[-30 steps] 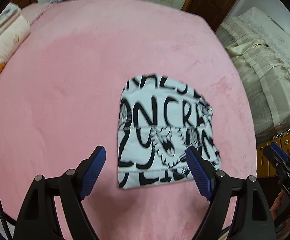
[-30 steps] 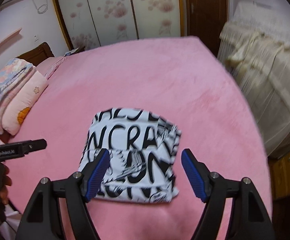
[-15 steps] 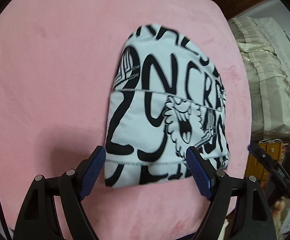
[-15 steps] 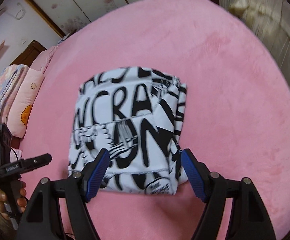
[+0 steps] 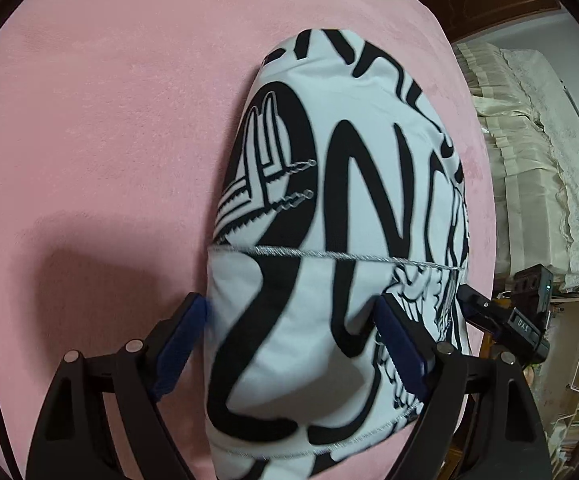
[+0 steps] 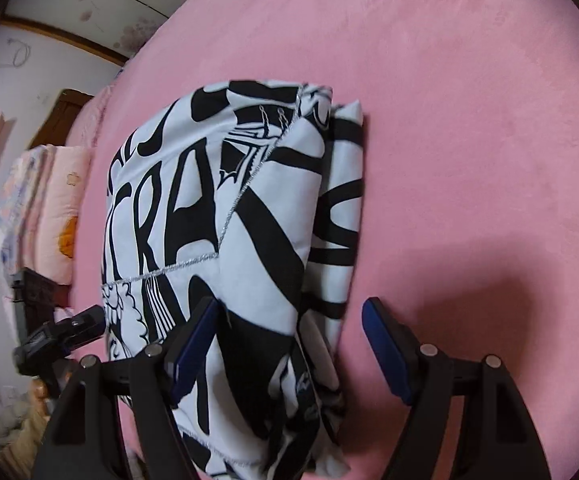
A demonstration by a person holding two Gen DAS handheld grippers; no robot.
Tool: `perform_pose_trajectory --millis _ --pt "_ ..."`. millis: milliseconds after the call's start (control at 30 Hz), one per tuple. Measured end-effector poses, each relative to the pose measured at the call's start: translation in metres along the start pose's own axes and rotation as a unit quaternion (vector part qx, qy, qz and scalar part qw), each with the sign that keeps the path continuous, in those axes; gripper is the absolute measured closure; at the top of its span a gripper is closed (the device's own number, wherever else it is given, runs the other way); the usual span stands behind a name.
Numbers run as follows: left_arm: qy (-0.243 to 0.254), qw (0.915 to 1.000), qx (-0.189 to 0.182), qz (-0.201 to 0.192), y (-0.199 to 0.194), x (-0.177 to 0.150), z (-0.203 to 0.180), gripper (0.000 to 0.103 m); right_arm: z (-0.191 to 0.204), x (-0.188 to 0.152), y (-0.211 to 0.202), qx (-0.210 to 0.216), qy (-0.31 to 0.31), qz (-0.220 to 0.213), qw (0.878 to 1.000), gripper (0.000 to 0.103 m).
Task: Fold large clothes
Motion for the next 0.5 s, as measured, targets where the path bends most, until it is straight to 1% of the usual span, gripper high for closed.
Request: perform_pose_trajectory --millis 67,100,200,433,467,500 --pt "0.0 0.9998 -0.015 0.009 0.007 0.002 0.004 0.017 0.001 0.002 0.007 0.035 0.006 0.002 0.999 0.029" --pt "0.0 0.9997 -0.021 0.012 0.009 0.002 0.006 0.017 0.003 0.003 0.012 0.042 0.001 0.003 0.999 0.026" --pt "0.003 0.9992 -0.036 0.015 0.016 0.004 0.008 0.013 0.007 0.003 0.023 0.043 -0.019 0.005 0.999 0.02" --pt "-0.01 0.9963 -0.074 0.043 0.034 0.012 0.013 0.001 0.012 0.006 0.032 0.049 -0.036 0.009 0.998 0.021" --pt "-0.011 0.9956 -0.08 0.048 0.036 0.013 0.014 0.001 0.013 0.006 0.034 0.049 -0.037 0.011 0.998 0.02" --pt "-0.012 0.9951 -0.083 0.052 0.04 0.014 0.013 0.001 0.011 0.007 0.035 0.05 -0.037 0.012 0.998 0.016"
Point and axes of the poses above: each gripper's, at about its wrist camera, not at the fingertips, and y roughly the way its jaws point, z to its left, x to its top, the point moved 6 cm from there along y, roughly the way its jaws point, and after that the axes turned 1 degree about -y, right-handed, at the moved point
